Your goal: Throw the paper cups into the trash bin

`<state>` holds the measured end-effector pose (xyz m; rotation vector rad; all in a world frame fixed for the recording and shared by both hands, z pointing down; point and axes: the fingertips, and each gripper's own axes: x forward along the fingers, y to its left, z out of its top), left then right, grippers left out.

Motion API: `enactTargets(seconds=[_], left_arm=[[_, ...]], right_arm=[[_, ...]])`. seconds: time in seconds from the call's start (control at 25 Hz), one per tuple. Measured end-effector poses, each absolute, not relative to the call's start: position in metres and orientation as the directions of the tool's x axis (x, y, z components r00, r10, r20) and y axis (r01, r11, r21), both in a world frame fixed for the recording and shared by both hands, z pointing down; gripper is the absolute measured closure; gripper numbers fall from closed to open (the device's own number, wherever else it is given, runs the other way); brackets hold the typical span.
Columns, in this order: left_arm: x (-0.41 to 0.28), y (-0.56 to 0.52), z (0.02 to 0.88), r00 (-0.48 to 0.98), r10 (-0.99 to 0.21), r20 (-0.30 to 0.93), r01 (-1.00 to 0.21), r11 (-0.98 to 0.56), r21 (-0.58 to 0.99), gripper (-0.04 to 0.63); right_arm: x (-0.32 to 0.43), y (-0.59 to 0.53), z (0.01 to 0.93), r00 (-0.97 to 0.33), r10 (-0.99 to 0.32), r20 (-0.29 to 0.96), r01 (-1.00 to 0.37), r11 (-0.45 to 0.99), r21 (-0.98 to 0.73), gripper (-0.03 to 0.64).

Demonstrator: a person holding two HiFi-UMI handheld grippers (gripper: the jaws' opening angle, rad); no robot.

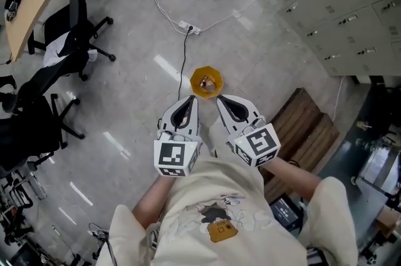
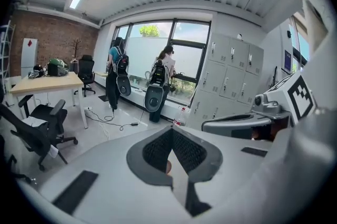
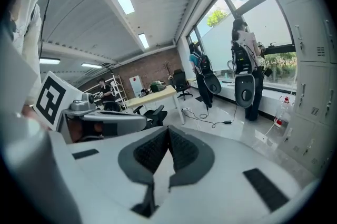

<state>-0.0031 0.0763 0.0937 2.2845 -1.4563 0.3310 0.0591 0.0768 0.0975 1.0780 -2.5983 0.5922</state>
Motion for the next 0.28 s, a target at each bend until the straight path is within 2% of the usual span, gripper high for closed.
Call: enactTargets(seconds=[0.28], left_arm=[[0.024,0.115,0.066,0.450,-0.796,0.406,-0.893,-0.411,0.183,0.589]], right_arm=[[0.063,0.126,0.078,-0.730,-0.558,0.395,-0.667,0.709,-0.231,0.611]])
